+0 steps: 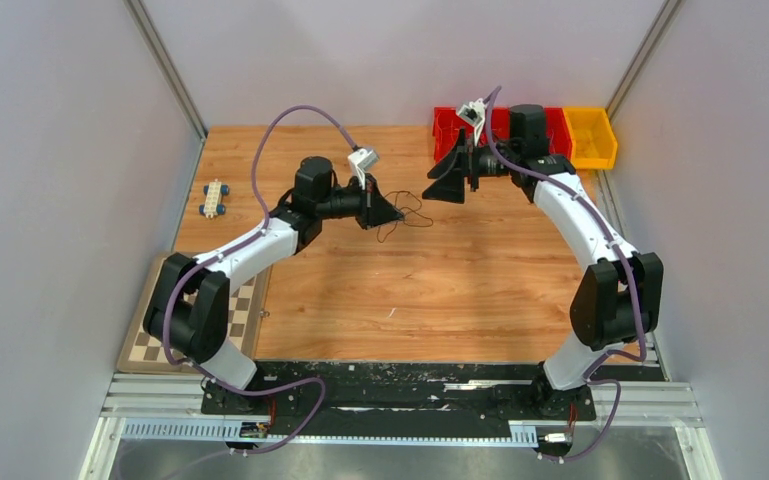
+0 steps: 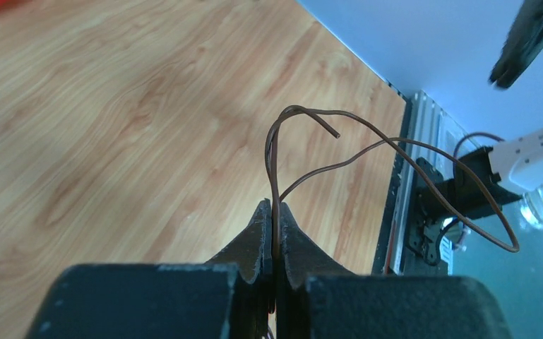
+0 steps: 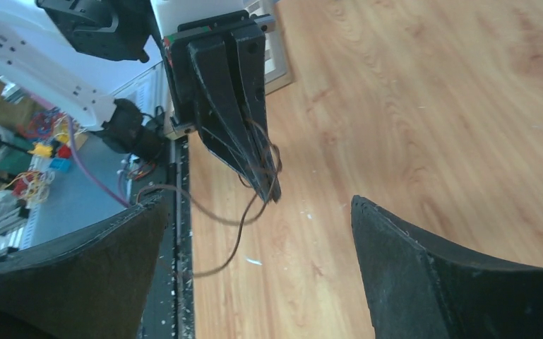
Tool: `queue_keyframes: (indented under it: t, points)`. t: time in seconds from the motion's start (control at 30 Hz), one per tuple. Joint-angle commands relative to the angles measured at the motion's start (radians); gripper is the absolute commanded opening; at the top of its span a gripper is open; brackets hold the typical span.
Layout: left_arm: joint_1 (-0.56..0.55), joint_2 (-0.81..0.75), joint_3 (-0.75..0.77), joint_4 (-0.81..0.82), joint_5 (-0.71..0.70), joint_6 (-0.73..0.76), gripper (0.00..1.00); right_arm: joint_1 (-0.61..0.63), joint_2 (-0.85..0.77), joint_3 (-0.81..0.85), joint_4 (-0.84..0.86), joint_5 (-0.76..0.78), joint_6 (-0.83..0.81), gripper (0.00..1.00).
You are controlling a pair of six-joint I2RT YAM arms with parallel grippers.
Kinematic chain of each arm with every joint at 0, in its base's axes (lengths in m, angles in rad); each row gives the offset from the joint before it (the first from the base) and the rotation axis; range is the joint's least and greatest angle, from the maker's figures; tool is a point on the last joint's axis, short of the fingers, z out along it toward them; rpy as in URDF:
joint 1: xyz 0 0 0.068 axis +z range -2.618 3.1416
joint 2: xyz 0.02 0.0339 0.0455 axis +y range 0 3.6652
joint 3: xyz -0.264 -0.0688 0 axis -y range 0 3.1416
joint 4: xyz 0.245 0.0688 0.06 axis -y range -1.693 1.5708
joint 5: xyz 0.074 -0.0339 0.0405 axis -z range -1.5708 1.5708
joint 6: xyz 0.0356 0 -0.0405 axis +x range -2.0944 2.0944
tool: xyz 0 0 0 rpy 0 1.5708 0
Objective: Untangle the cables
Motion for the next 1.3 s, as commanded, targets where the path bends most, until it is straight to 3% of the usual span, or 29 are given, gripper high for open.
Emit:
queue_keyframes:
  t: [0.0, 0.17, 0.33, 0.43, 0.5, 0.57, 0.6, 0.63, 0.7, 0.73, 0.83, 0.87, 0.93, 1.17, 1.27]
  points:
    - [-0.059, -0.047, 0.059, 0.03, 0.064, 0.137, 0.0, 0.033, -0.052, -0.013, -0.049, -0.042, -0.029, 0.99]
    - [-0.092, -0.058, 0.065, 0.03, 0.077, 0.159, 0.0, 0.077, -0.07, -0.034, -0.057, -0.015, -0.053, 0.88]
    - [-0.112, -0.077, 0.065, 0.026, 0.071, 0.167, 0.0, 0.092, -0.07, -0.051, -0.079, -0.02, -0.075, 0.64]
    - [-0.114, -0.085, 0.063, 0.023, 0.06, 0.168, 0.0, 0.1, -0.07, -0.055, -0.102, -0.028, -0.089, 0.57]
    - [-0.114, -0.086, 0.066, 0.021, 0.055, 0.169, 0.0, 0.103, -0.07, -0.055, -0.109, -0.031, -0.1, 0.36]
    - [-0.116, -0.085, 0.07, 0.014, 0.055, 0.171, 0.0, 0.105, -0.069, -0.044, -0.111, -0.034, -0.104, 0.08]
    - [-0.117, -0.084, 0.072, 0.01, 0.054, 0.175, 0.0, 0.105, -0.07, -0.033, -0.111, -0.032, -0.104, 0.01]
    - [-0.117, -0.084, 0.074, 0.0, 0.053, 0.178, 0.0, 0.105, -0.073, -0.028, -0.111, -0.025, -0.104, 0.0]
    - [-0.117, -0.087, 0.08, -0.024, 0.046, 0.189, 0.1, 0.101, -0.081, -0.02, -0.111, -0.001, -0.107, 0.0]
    - [-0.117, -0.092, 0.081, -0.036, 0.043, 0.202, 0.2, 0.093, -0.085, -0.016, -0.111, 0.014, -0.108, 0.0]
    - [-0.114, -0.116, 0.068, -0.08, 0.022, 0.221, 0.37, 0.058, -0.079, 0.014, -0.112, 0.036, -0.102, 0.0]
    - [-0.109, -0.133, 0.052, -0.082, 0.017, 0.223, 0.5, 0.043, -0.073, 0.03, -0.111, 0.04, -0.096, 0.0]
    - [-0.097, -0.162, 0.029, -0.095, 0.0, 0.224, 0.64, -0.002, -0.058, 0.066, -0.109, 0.046, -0.085, 0.0]
    - [-0.006, -0.234, -0.025, -0.153, -0.078, 0.22, 0.96, -0.163, 0.042, 0.244, -0.11, 0.117, -0.069, 0.0]
    - [0.028, -0.243, -0.034, -0.173, -0.099, 0.214, 1.0, -0.234, 0.12, 0.379, -0.106, 0.178, -0.064, 0.0]
